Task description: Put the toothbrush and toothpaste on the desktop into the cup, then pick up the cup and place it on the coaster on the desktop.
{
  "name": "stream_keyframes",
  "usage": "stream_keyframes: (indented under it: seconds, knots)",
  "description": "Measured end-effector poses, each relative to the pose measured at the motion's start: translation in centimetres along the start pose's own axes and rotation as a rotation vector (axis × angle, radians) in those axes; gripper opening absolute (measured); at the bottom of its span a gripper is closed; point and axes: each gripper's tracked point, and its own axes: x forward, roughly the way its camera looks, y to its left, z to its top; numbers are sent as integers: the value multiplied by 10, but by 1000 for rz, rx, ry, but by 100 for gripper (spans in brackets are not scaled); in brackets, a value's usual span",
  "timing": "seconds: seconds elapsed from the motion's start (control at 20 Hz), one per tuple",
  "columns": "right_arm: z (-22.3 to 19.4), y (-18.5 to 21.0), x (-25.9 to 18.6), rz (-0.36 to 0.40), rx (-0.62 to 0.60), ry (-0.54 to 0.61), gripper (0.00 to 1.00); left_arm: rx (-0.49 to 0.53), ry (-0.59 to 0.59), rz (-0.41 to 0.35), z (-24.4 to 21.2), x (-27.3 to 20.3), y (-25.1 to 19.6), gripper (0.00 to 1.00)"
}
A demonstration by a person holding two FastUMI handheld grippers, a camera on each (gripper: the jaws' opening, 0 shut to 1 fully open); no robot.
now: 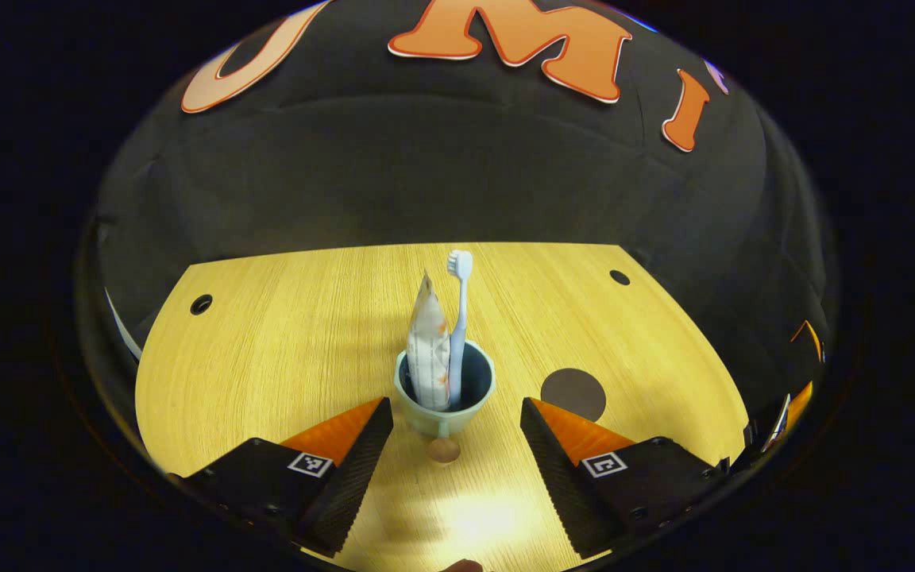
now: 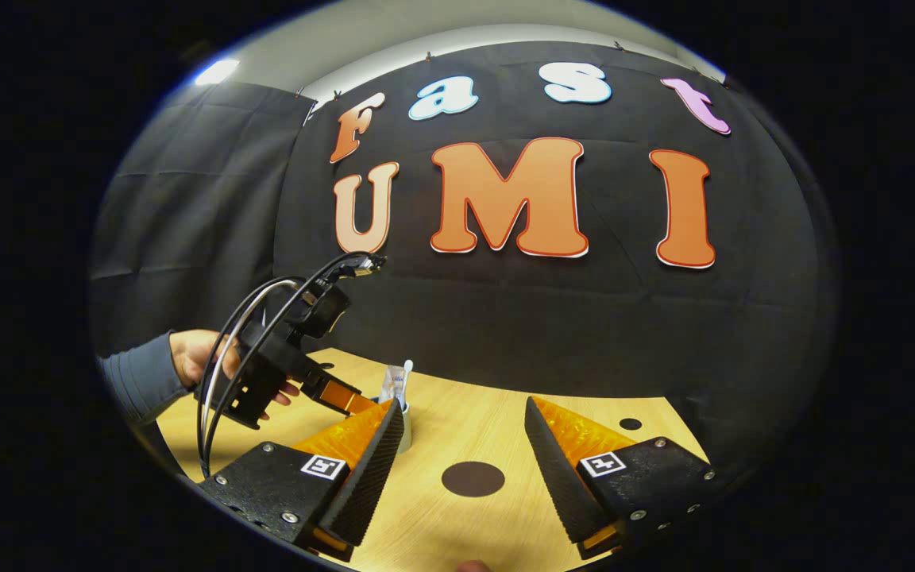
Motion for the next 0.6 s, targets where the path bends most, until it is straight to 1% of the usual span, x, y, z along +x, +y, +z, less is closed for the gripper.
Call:
stream_keyframes:
  seconds: [0.1, 0.25, 0.3, 0.45, 0.5, 0.6]
  knots:
    - [-8, 2, -11, 0, -1, 8, 92, 3, 48, 14, -6, 8, 1, 98]
    - [-20, 7, -18, 10, 13, 13, 92, 21, 105, 69, -14, 20, 13, 97]
    - [-24, 6, -19, 6, 12, 18, 92, 28, 127, 75, -18, 25, 13, 97]
    - [-37, 8, -16, 7, 23, 38, 92, 60, 176, 104, -25, 41, 14, 90]
    - [-42, 11, -16, 15, 32, 44, 92, 63, 189, 102, -26, 45, 11, 90]
    - [-56, 18, -15, 30, 42, 73, 92, 69, 218, 103, -28, 51, 8, 80]
